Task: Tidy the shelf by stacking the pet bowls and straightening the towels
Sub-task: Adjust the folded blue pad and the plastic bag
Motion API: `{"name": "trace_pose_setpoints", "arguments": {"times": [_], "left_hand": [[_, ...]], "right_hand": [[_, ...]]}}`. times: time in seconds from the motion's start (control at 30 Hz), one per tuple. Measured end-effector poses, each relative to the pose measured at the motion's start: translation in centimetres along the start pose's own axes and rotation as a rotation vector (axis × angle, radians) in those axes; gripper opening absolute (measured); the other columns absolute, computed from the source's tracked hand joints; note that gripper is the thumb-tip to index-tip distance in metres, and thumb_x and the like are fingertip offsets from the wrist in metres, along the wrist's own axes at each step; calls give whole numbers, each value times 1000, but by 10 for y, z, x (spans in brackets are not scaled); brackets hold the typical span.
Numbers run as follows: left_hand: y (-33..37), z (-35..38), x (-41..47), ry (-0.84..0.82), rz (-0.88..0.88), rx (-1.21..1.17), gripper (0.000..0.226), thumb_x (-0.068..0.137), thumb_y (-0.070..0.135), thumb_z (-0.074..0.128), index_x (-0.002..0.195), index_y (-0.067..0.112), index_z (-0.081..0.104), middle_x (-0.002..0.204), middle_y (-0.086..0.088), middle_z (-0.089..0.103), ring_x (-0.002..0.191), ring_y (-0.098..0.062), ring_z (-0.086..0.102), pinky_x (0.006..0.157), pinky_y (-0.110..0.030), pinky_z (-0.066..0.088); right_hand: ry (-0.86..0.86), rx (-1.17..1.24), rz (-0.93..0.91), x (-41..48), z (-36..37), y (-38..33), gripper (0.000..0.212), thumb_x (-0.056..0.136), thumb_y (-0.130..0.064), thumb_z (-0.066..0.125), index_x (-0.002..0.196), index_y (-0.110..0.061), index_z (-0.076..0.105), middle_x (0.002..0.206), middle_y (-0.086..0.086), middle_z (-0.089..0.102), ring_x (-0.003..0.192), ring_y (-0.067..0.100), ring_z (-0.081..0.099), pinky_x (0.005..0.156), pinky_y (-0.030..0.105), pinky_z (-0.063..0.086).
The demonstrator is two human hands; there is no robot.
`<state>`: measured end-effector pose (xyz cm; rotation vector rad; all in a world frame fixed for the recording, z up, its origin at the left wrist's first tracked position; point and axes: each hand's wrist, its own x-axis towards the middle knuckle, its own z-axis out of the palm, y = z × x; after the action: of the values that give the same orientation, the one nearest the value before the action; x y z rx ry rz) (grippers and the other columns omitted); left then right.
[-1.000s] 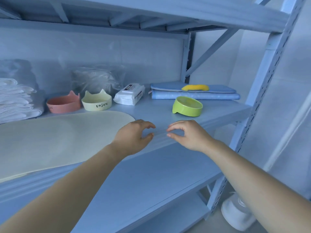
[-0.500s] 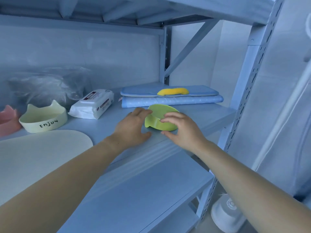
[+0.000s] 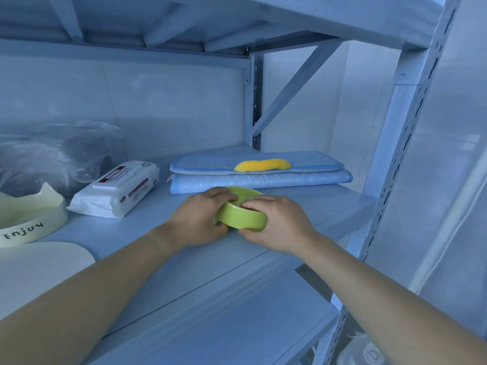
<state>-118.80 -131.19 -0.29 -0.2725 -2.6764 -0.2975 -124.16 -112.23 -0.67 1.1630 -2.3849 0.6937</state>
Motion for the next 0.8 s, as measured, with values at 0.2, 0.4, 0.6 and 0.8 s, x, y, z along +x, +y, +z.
{"name": "trace_pose_setpoints", "arguments": {"times": [0.2, 0.4, 0.6, 0.8], "left_hand": [[13, -11, 18, 151, -24, 92, 43, 73, 17, 58, 115, 25, 55, 111, 11, 60, 93, -18, 59, 62, -25, 40], [28, -22, 42, 265, -67, 142, 50, 71, 22, 44, 119, 27, 56, 118, 10, 62, 97, -18, 62, 67, -28, 46], [43, -24, 65, 316, -148, 94, 40, 81, 3, 52, 109, 27, 66, 109, 10, 68, 100, -15, 62, 74, -29, 50], [61, -17, 75, 338, -258, 136, 23, 89, 15, 51, 101, 30, 65, 93, 13, 70, 83, -14, 63, 67, -35, 51]], "right_hand": [[93, 143, -8, 14, -14, 11, 30, 67, -42, 71, 95, -32, 66, 83, -8, 69, 80, 13, 62, 66, 31, 51], [167, 308, -47, 28, -25, 36, 33, 70, -43, 73, 96, -25, 66, 83, -9, 69, 76, 14, 64, 66, 34, 51], [189, 428, -38, 36, -25, 69, 39, 73, -32, 72, 110, -23, 65, 81, -7, 69, 62, 14, 64, 62, 33, 52], [166, 582, -5, 34, -20, 96, 23, 80, -30, 67, 103, -29, 67, 69, -24, 60, 62, 3, 60, 58, 14, 45]]}}
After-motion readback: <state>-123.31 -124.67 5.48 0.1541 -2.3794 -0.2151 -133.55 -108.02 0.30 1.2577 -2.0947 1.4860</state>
